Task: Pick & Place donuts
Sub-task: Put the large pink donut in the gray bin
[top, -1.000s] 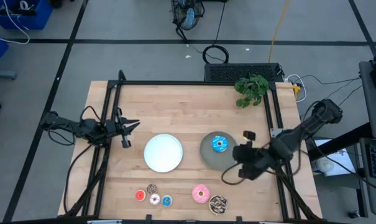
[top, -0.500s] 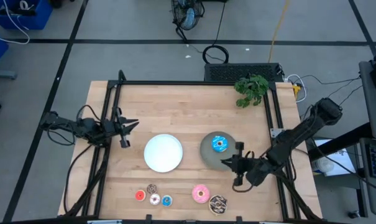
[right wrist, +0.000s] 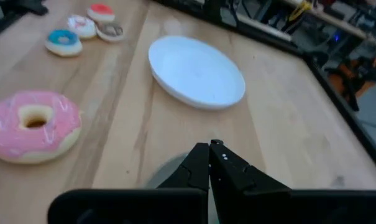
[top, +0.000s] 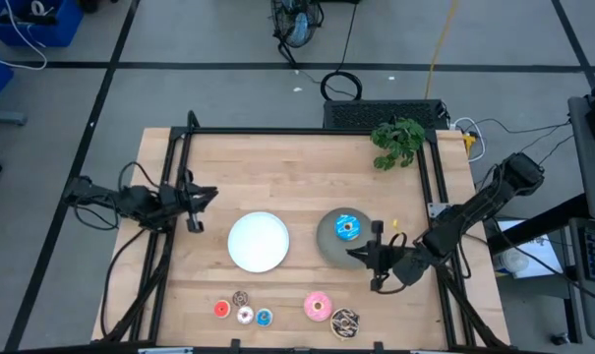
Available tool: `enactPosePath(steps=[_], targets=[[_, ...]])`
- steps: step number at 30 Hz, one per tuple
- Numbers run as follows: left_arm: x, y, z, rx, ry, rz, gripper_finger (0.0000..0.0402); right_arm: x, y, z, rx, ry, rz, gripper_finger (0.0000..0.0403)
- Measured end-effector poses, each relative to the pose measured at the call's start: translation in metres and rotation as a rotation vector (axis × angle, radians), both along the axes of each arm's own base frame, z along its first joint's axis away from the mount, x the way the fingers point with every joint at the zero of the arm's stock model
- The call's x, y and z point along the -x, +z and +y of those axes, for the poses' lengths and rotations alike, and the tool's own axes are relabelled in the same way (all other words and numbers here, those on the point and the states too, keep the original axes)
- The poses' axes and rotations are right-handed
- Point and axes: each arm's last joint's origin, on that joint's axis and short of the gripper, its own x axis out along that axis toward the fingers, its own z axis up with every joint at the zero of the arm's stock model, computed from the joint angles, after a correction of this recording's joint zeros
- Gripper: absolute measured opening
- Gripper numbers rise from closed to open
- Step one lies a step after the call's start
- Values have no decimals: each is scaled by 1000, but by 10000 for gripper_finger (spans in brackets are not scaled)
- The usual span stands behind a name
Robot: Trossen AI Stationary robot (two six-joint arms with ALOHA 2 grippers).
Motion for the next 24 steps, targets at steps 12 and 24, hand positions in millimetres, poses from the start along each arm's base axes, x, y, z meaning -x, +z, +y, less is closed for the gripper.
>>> enactPosePath(steps=[12,24], targets=[[-1,-5,0,-17,-3,52,49,-6,5,-3,-19,-12,-50,1],[-2,-6,-1,47,-40,46,49,-6,-3,-2,5,-12,-2,2]])
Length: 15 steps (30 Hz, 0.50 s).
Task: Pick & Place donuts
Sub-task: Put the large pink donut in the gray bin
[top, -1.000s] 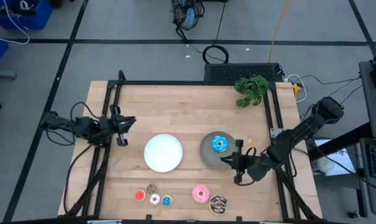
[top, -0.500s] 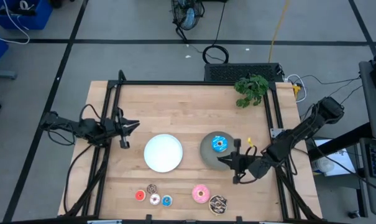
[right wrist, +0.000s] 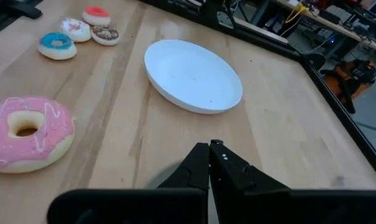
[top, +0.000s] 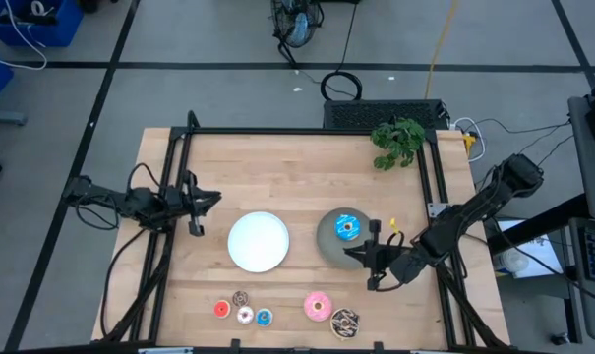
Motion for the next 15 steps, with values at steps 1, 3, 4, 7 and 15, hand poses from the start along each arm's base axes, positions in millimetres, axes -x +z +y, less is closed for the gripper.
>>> enactPosePath(steps=[1,3,4,7,15], targets=[[0,0,0,0,-1,0,49,0,0,0,1,-1,1,2],[0,-1,-1,-9,-18,10,49,0,1,0,1,2,-7,1],[-1,-1,-1,-14,-34,14,49,-1,1,0,-3,2,-14,1],[-1,-1,-2,-21,-64,10,49,-3,3,2,-21,4,-40,1],[-2,-6,-2,-58,-54,63,49,-7,7,5,-18,24,-94,1]])
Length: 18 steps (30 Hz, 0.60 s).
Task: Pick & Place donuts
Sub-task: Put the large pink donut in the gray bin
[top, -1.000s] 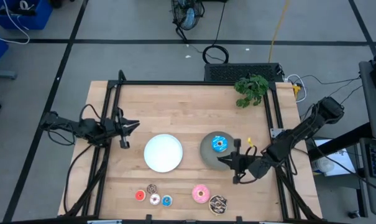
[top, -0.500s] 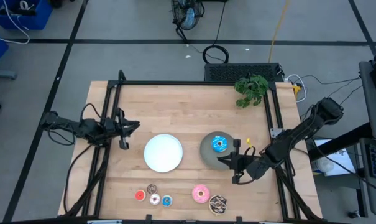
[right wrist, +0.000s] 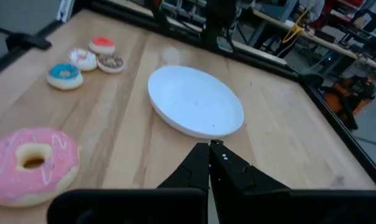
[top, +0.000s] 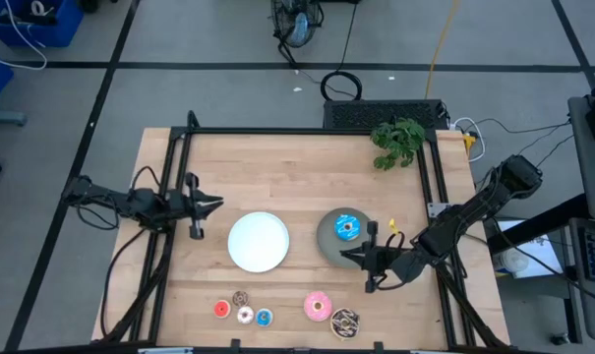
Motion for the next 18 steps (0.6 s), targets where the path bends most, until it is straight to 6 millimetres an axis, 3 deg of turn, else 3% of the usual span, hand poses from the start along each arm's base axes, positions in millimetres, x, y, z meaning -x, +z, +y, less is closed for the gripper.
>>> enactPosePath(steps=[12,18], targets=[[0,1,1,62,27,-22,49,-8,1,9,8,126,-51,2],[1,1,2,90,62,-20,49,-19,5,19,37,161,4,2]])
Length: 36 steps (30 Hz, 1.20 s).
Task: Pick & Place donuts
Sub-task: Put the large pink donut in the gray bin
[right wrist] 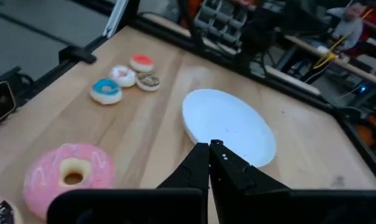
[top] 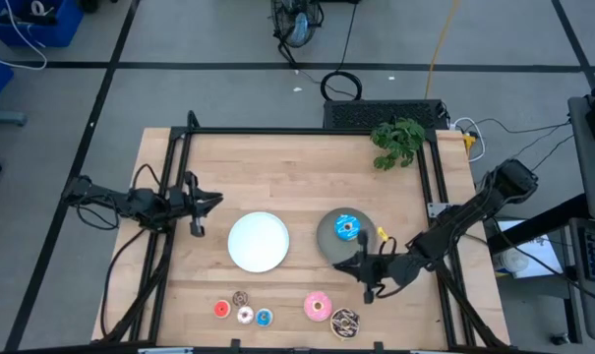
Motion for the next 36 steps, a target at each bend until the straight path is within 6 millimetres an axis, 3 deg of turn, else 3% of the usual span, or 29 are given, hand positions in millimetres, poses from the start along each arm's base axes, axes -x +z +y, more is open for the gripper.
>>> enactPosePath(steps=[7,19,25,32,36], targets=[[0,0,2,20,61,3,49,-33,24,27,-10,-9,101,2],[0,-5,2,5,92,53,49,-90,49,81,-73,-38,501,2],[1,-1,3,-19,99,18,49,-123,58,83,-188,-77,701,2],[1,0,3,-22,99,16,49,-142,37,70,-275,-47,870,8],[1,0,3,-22,99,16,49,-143,25,61,-315,-56,939,43]])
